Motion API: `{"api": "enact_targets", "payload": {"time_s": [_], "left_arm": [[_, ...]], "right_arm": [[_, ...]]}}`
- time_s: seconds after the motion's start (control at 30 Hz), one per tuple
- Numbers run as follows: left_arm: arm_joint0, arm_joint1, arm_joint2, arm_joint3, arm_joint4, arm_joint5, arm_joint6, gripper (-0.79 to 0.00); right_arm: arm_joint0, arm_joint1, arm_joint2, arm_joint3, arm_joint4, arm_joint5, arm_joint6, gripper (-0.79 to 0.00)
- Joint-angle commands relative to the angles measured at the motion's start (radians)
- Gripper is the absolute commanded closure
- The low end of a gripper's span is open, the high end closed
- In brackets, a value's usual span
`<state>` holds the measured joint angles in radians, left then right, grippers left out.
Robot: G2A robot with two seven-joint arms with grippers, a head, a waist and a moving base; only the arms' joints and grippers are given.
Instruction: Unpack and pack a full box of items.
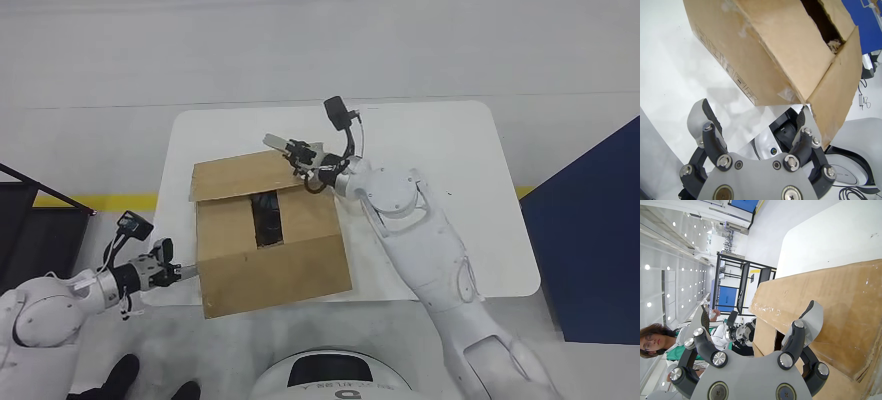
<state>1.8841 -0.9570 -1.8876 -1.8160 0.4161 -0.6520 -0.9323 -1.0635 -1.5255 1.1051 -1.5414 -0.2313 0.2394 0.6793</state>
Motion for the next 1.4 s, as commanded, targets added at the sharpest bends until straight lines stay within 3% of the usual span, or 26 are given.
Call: {"api": "enact_targets", "payload": {"time_s": [0.0,0.47,0.7,0.83,1.2,1.37], "left_arm": [[-0.012,0.003,0.006,-0.001,0.002,0.010,-0.004,-0.785],[-0.043,0.022,0.018,-0.010,-0.110,-0.037,-0.045,-0.785],[-0.044,0.029,-0.003,0.013,-0.195,-0.033,-0.021,-0.785],[-0.059,0.030,-0.007,0.022,-0.206,0.019,0.018,-0.785],[-0.176,0.029,0.059,0.053,-0.213,0.206,0.098,-0.785],[-0.219,0.029,0.106,0.087,-0.199,0.254,0.101,-0.785]], "right_arm": [[-0.005,0.002,0.004,-0.007,0.001,0.003,-0.004,-0.785],[-0.031,0.015,0.011,-0.053,0.014,-0.015,-0.039,-0.785],[-0.073,0.019,0.047,-0.104,0.099,-0.096,-0.106,-0.785],[-0.110,0.021,0.083,-0.134,0.189,-0.167,-0.145,-0.785],[-0.130,0.048,0.128,-0.126,0.326,-0.196,0.126,-0.785],[-0.107,0.064,0.122,-0.084,0.262,-0.131,0.210,-0.785]]}}
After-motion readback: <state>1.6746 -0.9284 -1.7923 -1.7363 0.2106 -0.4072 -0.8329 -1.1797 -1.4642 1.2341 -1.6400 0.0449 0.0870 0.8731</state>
